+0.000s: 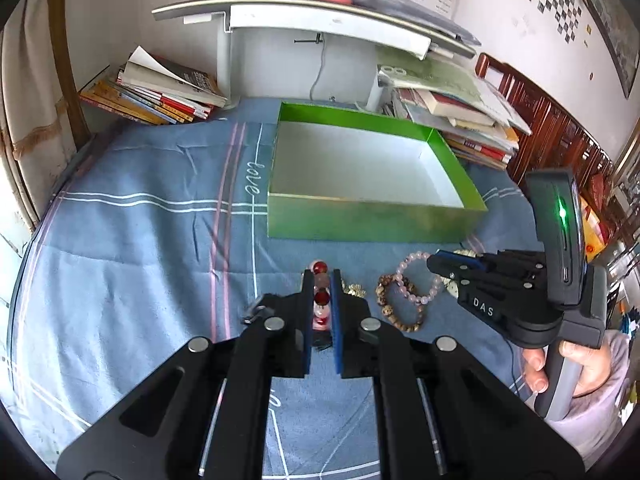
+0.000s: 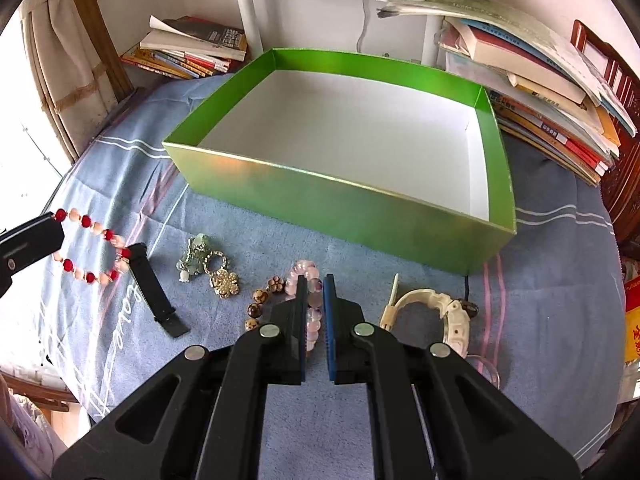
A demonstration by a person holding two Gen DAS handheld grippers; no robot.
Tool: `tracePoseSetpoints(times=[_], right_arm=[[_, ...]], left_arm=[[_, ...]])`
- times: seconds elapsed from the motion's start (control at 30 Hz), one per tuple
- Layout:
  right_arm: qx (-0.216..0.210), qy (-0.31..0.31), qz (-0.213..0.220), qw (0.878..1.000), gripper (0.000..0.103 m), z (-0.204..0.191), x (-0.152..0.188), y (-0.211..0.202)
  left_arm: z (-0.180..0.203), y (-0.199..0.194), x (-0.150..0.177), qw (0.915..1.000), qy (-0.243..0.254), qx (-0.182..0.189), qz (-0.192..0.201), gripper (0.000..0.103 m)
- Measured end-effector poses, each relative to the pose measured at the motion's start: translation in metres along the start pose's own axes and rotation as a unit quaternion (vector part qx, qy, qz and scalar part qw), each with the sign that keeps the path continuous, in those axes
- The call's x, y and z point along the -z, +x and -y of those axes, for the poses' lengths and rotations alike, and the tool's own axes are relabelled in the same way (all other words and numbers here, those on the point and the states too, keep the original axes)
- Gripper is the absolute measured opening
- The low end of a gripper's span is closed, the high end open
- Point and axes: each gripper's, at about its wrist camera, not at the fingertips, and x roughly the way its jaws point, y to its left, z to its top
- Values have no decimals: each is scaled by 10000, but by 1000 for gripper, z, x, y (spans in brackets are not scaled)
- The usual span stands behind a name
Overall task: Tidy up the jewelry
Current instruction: 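Carry both held bracelets over the green box with both tools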
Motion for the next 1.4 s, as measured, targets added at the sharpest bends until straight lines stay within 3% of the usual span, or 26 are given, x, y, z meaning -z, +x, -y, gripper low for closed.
tracePoseSetpoints(times=[0.3,0.43,0.5,0.57,0.7,0.77,0.93,1.13,1.17,1.23,1.4], right_arm=[[-46,91,405,9991,8,4,-17,-30],[154,38,744,9971,8,8,-31,-55],[242,-146,570,9980,9,6,-30,-47],[224,-207,284,9991,20,8,-25,-27],[306,-124,-421,9986,20,15,-10,31],[414,-48,-535,9977,20,18,-6,43],[694,-78,-505,9963,20,26,-6,47],[620,-329,-542,9961,19,21,-11,62],[609,-299,-546,9962,9,22,-11,63],[444,-234,-596,9970,8,21,-9,61],[247,-174,-183,9994,8,18,-12,27]], left_arm=[[15,-4,-26,9996,254,32,141,8],[21,7,-44,9994,271,100,186,8],[24,14,-44,9993,315,119,141,8],[26,20,-39,9993,319,161,73,8],[25,37,-26,9992,262,246,-192,8],[23,42,-22,9990,241,266,-259,8],[22,47,-15,9989,238,268,-311,8],[24,53,-12,9985,215,316,-380,8],[24,53,-12,9985,212,322,-386,8],[24,54,-12,9985,213,321,-388,8],[26,47,-18,9988,232,334,-291,8]])
